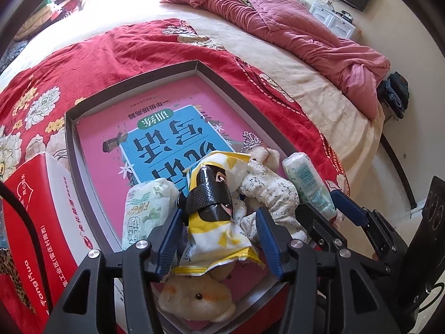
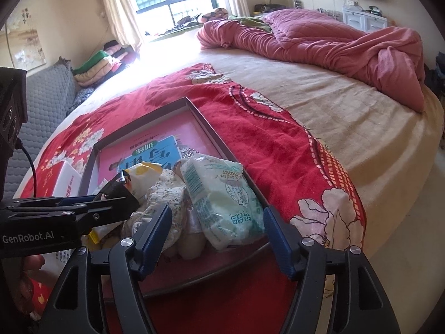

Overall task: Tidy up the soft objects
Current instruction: 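Open the left tool releasing the snack bag while the right tool releases the tissue pack in the tray, then move both tools back over the remaining pile of items, then grasp the leopard-print cloth with the left tool while the right tool grasps the clear plastic bag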

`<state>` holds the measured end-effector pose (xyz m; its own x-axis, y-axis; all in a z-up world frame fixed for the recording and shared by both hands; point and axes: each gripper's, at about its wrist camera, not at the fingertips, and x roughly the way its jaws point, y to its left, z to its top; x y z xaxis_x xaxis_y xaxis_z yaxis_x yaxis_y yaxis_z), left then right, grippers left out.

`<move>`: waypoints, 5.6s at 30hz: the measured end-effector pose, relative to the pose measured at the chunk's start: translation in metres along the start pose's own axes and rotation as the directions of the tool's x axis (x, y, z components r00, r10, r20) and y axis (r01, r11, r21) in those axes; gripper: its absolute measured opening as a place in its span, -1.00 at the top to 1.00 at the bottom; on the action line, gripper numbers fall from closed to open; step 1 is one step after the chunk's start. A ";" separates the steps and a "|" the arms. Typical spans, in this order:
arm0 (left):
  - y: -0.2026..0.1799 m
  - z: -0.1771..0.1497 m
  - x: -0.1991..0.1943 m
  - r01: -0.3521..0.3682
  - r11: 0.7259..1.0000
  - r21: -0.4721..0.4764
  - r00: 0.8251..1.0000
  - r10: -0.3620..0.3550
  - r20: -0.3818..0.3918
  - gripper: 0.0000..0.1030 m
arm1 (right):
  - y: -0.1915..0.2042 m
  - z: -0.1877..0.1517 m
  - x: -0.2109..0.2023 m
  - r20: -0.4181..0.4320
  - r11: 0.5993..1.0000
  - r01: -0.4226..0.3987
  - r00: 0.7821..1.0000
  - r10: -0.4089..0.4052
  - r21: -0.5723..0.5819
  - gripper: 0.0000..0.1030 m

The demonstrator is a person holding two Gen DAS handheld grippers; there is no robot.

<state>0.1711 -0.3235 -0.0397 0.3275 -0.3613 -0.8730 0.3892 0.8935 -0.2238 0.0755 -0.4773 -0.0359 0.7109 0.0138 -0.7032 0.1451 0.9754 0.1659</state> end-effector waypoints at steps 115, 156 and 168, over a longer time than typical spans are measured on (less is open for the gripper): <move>0.295 -0.136 -0.094 -0.080 0.894 -0.441 0.992 0.113 0.049 -0.55 | 0.355 -0.075 -0.002 -0.214 0.163 -0.225 0.973 0.080 -0.961 -0.47; 0.313 -0.133 -0.073 -0.067 0.895 -0.442 0.991 0.111 0.074 0.81 | 0.351 -0.058 0.055 -0.349 0.484 -0.326 0.936 0.045 -0.812 0.73; 0.314 -0.133 -0.082 -0.027 0.893 -0.448 0.995 0.067 0.074 0.85 | 0.373 -0.069 0.061 -0.327 0.293 -0.289 0.940 -0.092 -0.911 0.05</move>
<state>0.1516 0.0225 -0.0963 0.4157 -0.3193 -0.8516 -0.0471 0.9275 -0.3707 0.1252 -0.0971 -0.0647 0.4298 -0.0045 -0.9029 -0.7901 0.4822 -0.3785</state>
